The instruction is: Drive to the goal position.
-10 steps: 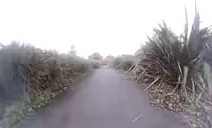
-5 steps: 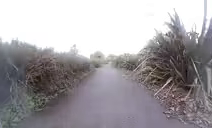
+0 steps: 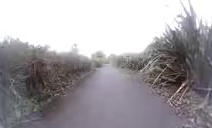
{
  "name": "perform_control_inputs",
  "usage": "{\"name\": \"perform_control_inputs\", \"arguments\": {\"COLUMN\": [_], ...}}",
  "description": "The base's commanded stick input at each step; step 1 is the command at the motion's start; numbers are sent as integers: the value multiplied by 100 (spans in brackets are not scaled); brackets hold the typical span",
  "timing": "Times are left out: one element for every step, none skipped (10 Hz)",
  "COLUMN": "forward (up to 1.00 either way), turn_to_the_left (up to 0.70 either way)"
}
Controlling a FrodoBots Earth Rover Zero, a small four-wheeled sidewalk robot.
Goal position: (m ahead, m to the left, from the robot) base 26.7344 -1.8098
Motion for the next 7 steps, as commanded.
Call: {"name": "perform_control_inputs", "arguments": {"forward": [70,70,70,70,70,70,70], "turn_to_the_left": [-21,-9,0,0,0,0,0]}}
